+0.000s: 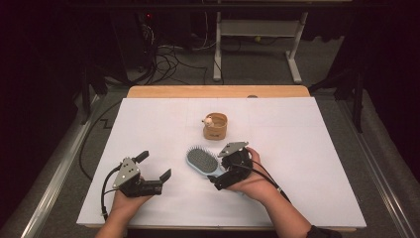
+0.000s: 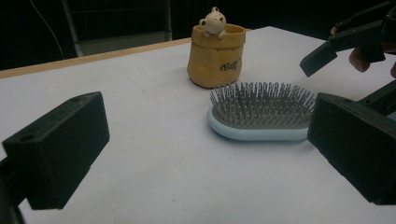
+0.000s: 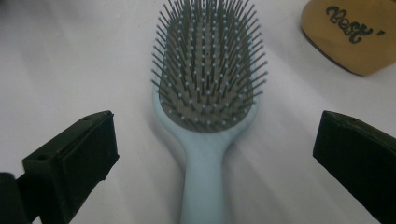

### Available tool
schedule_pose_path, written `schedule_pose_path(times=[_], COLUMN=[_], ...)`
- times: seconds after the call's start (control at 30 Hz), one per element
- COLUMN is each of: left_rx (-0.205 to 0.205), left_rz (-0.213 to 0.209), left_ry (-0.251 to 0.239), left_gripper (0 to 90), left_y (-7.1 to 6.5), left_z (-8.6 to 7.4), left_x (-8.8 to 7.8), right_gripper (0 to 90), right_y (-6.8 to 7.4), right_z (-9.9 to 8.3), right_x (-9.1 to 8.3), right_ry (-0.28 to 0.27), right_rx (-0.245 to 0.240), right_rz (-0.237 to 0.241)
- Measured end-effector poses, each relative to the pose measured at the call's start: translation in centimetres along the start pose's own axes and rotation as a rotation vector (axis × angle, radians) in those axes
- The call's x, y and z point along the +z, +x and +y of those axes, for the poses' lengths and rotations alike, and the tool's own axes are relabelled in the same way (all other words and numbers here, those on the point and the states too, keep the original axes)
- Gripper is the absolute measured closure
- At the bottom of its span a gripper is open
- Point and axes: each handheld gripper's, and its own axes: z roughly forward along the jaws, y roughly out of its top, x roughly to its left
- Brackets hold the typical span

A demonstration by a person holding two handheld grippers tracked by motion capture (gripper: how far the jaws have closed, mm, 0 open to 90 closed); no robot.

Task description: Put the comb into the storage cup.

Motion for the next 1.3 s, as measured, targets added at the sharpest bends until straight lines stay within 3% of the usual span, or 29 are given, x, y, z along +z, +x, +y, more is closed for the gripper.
schedule_pose_path(times=[0.67,1.3], left_rx=[-0.007,-0.007], left_rz=[-0.001,0.000], left_ry=[-0.009,-0.012], left_gripper=[0.0,0.0], left_y=[0.2,0.3], left_z=[0.0,0.0], left_x=[-0.1,-0.1], right_gripper=[3.1,10.7], right_y=[0.2,0.1], right_z=[3.4,3.2], right_x=[4.4,5.7], right_ry=[0.118,0.196], right_rx=[-0.049,-0.042], right_rz=[-0.003,0.004])
